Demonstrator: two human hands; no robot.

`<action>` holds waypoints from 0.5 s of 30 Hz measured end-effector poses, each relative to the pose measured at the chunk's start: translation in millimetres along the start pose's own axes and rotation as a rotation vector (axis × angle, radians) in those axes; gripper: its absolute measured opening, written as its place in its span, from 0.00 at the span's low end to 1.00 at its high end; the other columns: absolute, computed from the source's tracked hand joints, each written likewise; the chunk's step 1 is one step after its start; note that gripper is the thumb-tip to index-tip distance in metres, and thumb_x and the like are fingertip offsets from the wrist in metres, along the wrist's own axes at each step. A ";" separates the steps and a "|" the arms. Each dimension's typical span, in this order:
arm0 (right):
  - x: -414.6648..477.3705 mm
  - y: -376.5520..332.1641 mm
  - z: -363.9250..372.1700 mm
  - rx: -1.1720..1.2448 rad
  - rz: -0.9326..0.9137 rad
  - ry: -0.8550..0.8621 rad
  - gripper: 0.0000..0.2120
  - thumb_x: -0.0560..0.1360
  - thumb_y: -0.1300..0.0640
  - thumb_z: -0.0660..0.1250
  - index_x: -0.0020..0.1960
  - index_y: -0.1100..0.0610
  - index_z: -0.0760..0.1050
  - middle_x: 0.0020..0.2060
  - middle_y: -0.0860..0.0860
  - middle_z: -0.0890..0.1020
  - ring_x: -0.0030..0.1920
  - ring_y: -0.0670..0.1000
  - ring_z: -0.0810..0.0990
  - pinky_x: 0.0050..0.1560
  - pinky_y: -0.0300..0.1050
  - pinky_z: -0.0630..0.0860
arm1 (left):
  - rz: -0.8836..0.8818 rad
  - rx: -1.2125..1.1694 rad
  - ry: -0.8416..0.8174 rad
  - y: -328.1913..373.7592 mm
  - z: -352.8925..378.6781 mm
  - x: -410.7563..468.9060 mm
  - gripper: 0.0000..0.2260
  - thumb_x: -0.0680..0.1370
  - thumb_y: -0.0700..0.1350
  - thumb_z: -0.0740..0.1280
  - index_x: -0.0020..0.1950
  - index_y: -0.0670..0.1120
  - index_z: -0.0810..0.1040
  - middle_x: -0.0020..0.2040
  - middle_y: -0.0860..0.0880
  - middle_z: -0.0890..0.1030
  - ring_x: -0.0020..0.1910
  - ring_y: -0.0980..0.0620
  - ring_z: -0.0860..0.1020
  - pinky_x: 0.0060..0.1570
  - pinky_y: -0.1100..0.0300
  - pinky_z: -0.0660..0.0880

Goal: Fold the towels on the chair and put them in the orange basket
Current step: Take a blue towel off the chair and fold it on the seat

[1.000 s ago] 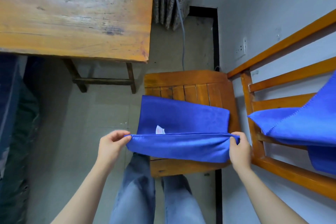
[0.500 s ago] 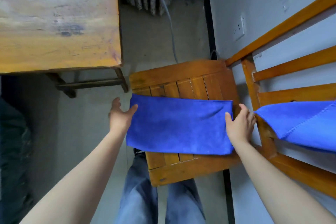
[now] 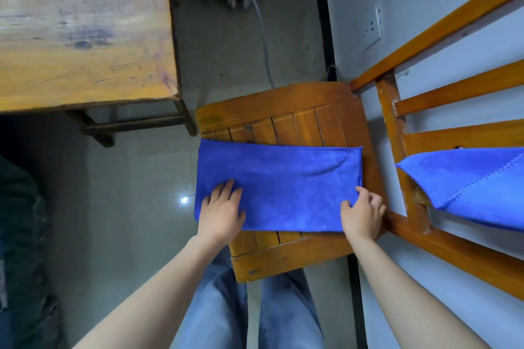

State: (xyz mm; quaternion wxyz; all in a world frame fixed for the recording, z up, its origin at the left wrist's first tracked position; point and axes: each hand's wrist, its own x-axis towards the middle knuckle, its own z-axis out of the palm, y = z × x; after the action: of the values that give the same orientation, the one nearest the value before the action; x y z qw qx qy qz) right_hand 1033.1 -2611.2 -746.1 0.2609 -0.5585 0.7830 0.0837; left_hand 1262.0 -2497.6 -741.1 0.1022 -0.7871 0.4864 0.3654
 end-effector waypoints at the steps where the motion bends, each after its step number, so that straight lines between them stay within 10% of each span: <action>1: 1.3 2.3 -2.4 0.037 0.035 -0.032 0.23 0.75 0.60 0.63 0.69 0.59 0.66 0.66 0.61 0.67 0.65 0.62 0.65 0.63 0.52 0.64 | 0.009 0.012 0.000 1.7 -0.2 -2.4 0.25 0.78 0.49 0.60 0.74 0.47 0.59 0.77 0.47 0.54 0.75 0.46 0.54 0.69 0.50 0.59; 6: 3.0 6.4 -7.2 0.219 0.091 -0.167 0.28 0.76 0.58 0.64 0.73 0.59 0.59 0.68 0.60 0.66 0.67 0.61 0.67 0.64 0.53 0.67 | 0.096 0.091 0.068 6.1 15.2 -16.9 0.27 0.53 0.47 0.80 0.50 0.43 0.82 0.56 0.40 0.81 0.51 0.39 0.81 0.38 0.49 0.79; 15: 13.2 21.1 -11.8 0.368 0.236 -0.285 0.03 0.72 0.62 0.67 0.43 0.63 0.76 0.46 0.59 0.81 0.43 0.57 0.78 0.46 0.52 0.76 | 0.132 0.130 0.022 16.8 46.3 -40.4 0.25 0.51 0.47 0.81 0.46 0.45 0.82 0.52 0.41 0.82 0.47 0.40 0.82 0.36 0.50 0.79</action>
State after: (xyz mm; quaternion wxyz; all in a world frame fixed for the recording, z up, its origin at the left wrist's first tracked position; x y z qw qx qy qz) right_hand 1006.8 -2619.5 -746.1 0.4541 -0.3889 0.8002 0.0473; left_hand 1215.3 -2454.3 -743.5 0.1233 -0.7488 0.5611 0.3305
